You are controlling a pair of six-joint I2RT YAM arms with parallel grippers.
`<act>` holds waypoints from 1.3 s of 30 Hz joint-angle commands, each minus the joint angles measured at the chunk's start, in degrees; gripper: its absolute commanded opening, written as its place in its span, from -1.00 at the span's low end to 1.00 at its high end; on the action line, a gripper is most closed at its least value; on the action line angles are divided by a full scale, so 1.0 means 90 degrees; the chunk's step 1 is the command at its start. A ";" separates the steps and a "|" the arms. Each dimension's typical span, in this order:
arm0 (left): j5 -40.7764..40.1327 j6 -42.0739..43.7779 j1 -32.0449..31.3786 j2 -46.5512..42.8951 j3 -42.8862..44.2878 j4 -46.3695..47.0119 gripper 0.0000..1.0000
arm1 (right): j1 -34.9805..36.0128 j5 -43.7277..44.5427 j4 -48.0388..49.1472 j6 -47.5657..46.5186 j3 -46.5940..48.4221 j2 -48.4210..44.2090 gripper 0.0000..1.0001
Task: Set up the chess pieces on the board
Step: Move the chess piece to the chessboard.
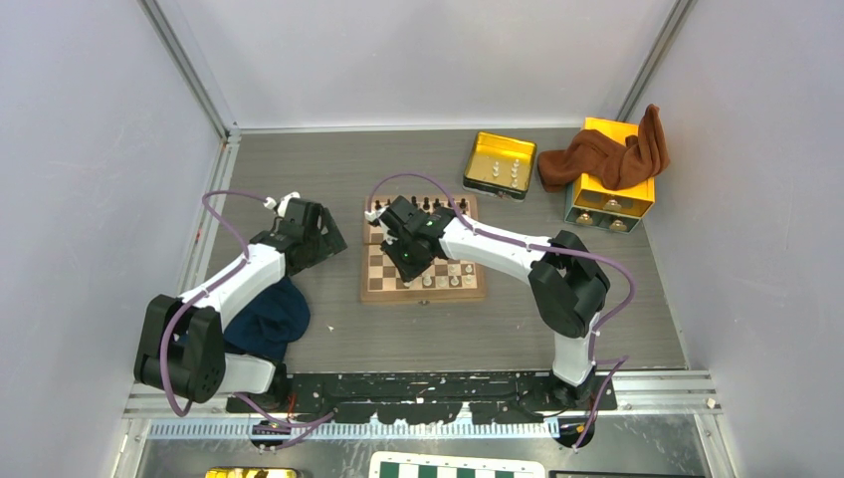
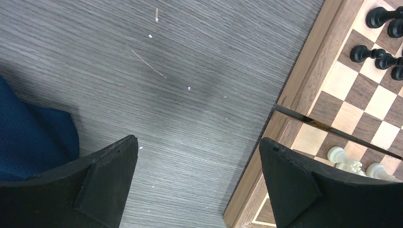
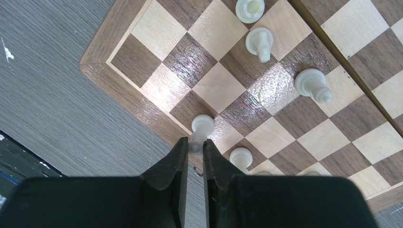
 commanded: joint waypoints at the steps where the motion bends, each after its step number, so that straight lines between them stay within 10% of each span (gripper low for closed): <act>1: 0.0052 0.0103 0.0038 0.0005 0.0062 0.0233 0.99 | 0.0036 0.0129 -0.0044 -0.0100 0.0259 -0.0161 -0.93; 39: 0.0101 0.0002 0.0038 -0.0105 0.0013 0.0168 0.97 | -0.0003 0.0276 0.0047 -0.0036 -0.0225 -0.0610 -0.98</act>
